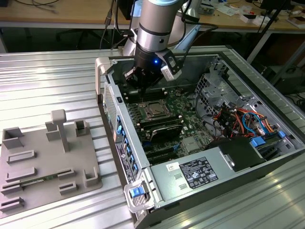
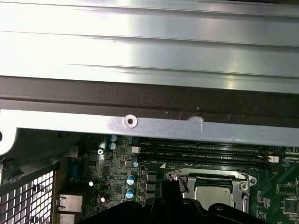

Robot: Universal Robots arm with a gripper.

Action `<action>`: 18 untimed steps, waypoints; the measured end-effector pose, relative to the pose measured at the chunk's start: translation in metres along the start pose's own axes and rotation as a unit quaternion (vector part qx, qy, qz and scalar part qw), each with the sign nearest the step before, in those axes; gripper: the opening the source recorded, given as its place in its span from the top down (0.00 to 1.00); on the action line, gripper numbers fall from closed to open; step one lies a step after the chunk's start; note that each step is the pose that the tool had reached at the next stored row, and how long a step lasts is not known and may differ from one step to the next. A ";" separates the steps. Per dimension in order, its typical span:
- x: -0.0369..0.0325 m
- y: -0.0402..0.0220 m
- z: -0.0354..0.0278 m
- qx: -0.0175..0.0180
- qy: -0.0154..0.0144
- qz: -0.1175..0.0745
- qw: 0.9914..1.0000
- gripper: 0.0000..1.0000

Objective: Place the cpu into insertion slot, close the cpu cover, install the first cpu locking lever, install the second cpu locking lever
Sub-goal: 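Install the first cpu locking lever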

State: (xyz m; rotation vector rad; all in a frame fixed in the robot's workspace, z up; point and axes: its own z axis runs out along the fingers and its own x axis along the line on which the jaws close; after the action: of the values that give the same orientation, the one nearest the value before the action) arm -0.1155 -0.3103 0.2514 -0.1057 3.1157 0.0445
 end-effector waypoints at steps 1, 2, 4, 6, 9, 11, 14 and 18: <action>0.0000 0.0000 -0.0001 0.000 0.000 0.000 1.000 0.89; -0.0002 0.0000 -0.0001 0.000 0.000 0.000 1.000 0.89; -0.0006 0.0000 -0.0002 0.000 0.000 0.000 1.000 0.89; -0.0017 0.0000 0.0000 0.000 0.000 0.000 1.000 0.89; -0.0050 -0.0002 0.0000 0.000 0.000 0.000 1.000 0.89; -0.0080 -0.0003 0.0001 0.000 0.000 0.000 1.000 0.89; -0.0159 -0.0008 0.0003 0.000 0.000 0.000 1.000 0.89; -0.0214 -0.0012 0.0006 0.000 0.000 0.000 1.000 0.89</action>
State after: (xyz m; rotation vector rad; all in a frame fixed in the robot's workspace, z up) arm -0.0940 -0.3100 0.2513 -0.1055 3.1158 0.0443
